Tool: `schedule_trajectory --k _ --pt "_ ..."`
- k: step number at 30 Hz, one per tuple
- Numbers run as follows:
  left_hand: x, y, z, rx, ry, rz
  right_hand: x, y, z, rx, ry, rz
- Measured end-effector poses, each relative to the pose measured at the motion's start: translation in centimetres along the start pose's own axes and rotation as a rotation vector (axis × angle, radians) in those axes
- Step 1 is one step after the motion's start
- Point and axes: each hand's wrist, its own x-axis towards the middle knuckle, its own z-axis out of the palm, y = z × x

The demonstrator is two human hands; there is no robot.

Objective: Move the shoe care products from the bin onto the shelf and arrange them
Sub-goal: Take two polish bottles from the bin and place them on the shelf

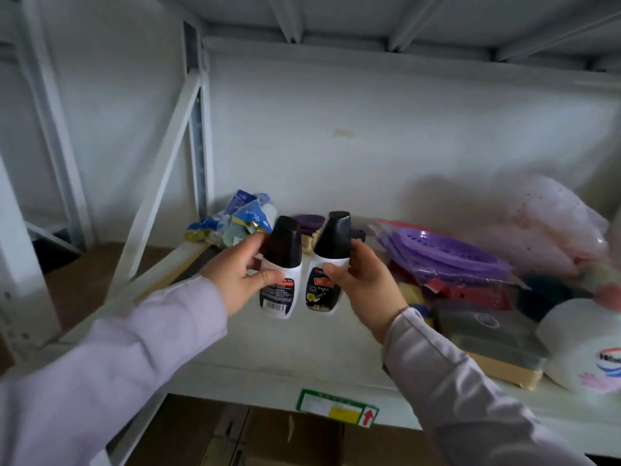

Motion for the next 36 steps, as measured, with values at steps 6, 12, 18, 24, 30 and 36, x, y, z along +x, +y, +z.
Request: schedule_trajectory --k 6,12,18,24,30,36 --pt "4.1 -1.9 -0.6 0.206 0.076 -0.116 3.7 1.8 2.2 -0.079 0.056 0.115" --pt "6.3 -2.5 -0.7 0.328 0.098 -0.168 5.6 2.7 4.1 -0.08 0.07 0.173" --pt "7.0 -3.7 -0.2 0.342 0.123 -0.239 7.0 3.8 5.4 -0.111 0.06 0.18" --pt "7.1 -3.8 0.2 0.271 0.149 -0.275 6.9 4.8 5.2 -0.188 0.011 0.219" --pt "6.3 -4.4 0.6 0.194 0.146 -0.278 6.3 5.7 4.4 -0.267 -0.035 0.312" --pt "4.9 -3.5 0.6 0.157 0.37 -0.183 4.5 3.0 2.5 -0.41 0.034 0.16"
